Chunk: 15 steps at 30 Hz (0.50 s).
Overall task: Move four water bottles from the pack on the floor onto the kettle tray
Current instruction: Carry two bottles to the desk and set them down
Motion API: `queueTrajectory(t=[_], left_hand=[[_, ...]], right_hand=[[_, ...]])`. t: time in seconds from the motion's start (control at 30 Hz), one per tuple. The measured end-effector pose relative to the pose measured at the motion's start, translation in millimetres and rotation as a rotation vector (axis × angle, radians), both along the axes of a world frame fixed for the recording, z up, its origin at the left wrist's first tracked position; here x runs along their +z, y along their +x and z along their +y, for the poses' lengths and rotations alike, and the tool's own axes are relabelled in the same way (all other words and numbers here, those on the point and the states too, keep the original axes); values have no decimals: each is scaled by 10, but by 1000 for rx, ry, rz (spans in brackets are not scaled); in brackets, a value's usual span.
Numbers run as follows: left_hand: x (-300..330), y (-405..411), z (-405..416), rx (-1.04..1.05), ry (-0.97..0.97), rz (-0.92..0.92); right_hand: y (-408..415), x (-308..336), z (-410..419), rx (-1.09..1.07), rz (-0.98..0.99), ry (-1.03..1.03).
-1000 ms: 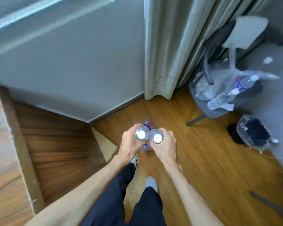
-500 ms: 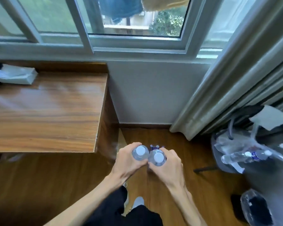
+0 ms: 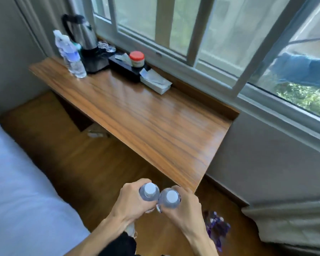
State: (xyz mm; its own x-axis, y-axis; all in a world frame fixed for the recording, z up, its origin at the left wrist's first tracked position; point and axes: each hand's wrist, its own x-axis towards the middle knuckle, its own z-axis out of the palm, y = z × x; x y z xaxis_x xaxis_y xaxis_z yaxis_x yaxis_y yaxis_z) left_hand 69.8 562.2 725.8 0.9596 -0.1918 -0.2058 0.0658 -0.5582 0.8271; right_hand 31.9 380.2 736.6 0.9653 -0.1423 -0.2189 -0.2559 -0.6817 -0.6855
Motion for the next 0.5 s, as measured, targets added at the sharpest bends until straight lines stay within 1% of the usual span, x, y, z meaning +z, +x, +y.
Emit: queueTrajectory(t=[0.13, 0.27, 0.4, 0.5], left_hand=[[109, 481, 658, 87, 52, -81], [257, 956, 1204, 198, 92, -135], [383, 1440, 1621, 273, 152, -196], [494, 1799, 1863, 340, 161, -216]], right_hand=[[678, -5, 644, 111, -53, 38], [1333, 144, 1169, 198, -98, 65], [1965, 318, 1606, 289, -164, 76], [2420, 456, 1870, 344, -209, 78]])
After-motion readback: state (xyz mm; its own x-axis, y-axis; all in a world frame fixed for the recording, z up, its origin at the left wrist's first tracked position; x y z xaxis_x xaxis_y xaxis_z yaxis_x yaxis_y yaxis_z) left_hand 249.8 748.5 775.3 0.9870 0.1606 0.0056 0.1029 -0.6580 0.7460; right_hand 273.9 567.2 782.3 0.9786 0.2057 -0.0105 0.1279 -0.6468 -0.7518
